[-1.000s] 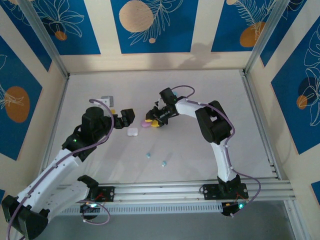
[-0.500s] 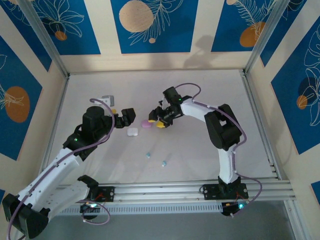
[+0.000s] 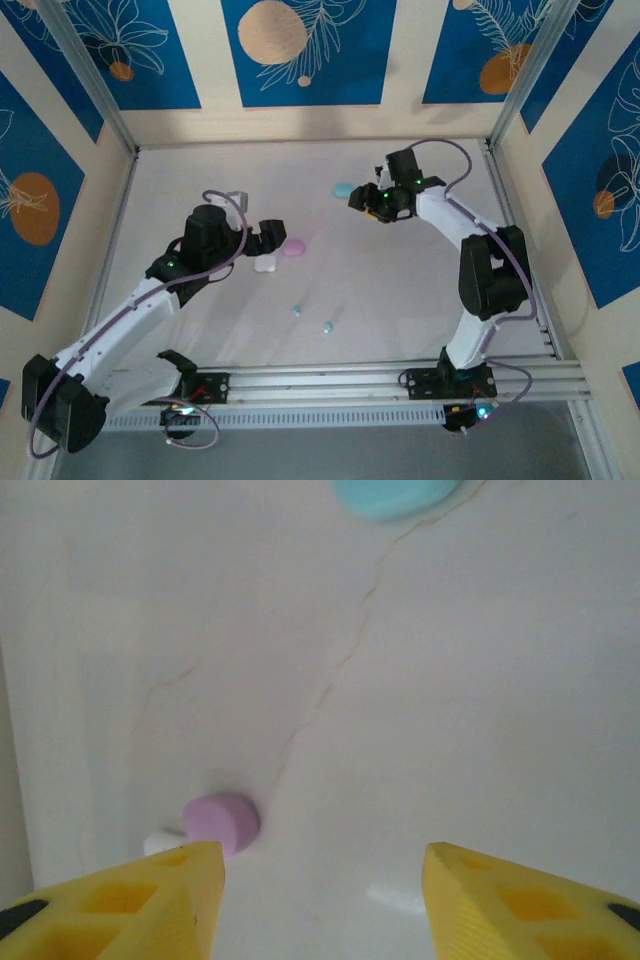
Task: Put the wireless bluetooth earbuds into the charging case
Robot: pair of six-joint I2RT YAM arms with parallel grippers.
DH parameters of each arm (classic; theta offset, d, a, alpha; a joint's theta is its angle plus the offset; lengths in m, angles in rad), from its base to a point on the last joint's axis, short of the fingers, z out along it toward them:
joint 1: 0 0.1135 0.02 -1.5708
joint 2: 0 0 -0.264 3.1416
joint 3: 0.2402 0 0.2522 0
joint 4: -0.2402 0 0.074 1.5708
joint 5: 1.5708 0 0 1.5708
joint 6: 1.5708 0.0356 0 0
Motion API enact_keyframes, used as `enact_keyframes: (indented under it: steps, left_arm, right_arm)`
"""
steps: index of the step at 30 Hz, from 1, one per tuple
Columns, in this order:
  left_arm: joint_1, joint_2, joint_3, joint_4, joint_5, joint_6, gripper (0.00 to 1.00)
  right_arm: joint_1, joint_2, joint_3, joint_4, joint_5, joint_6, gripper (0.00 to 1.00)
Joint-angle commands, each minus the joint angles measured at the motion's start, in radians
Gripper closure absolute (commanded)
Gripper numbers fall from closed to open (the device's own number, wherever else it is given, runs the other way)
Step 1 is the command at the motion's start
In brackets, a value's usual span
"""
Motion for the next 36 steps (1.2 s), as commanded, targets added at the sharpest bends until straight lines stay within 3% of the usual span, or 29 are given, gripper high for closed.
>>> enact_keyframes:
  steps: [1, 7, 21, 26, 36]
  left_arm:
    - [0.007, 0.018, 0.012, 0.070, 0.085, -0.056, 0.00]
    - [0.005, 0.026, 0.016, 0.060, 0.094, -0.057, 0.00]
    - [0.003, 0.048, 0.026, 0.029, 0.137, -0.016, 0.00]
    - [0.002, 0.059, 0.027, 0.044, 0.147, -0.014, 0.00]
    - [-0.004, 0.125, 0.057, 0.057, 0.205, -0.031, 0.00]
  right_arm:
    - [-0.029, 0.098, 0.118, -0.075, -0.048, -0.109, 0.45]
    - [-0.052, 0.332, 0.412, -0.203, -0.089, -0.182, 0.45]
    - [-0.047, 0.732, 0.958, -0.329, -0.005, -0.199, 0.45]
    - [-0.046, 0.868, 1.163, -0.412, -0.094, -0.225, 0.45]
    - [-0.016, 0.887, 1.163, -0.474, -0.222, -0.333, 0.45]
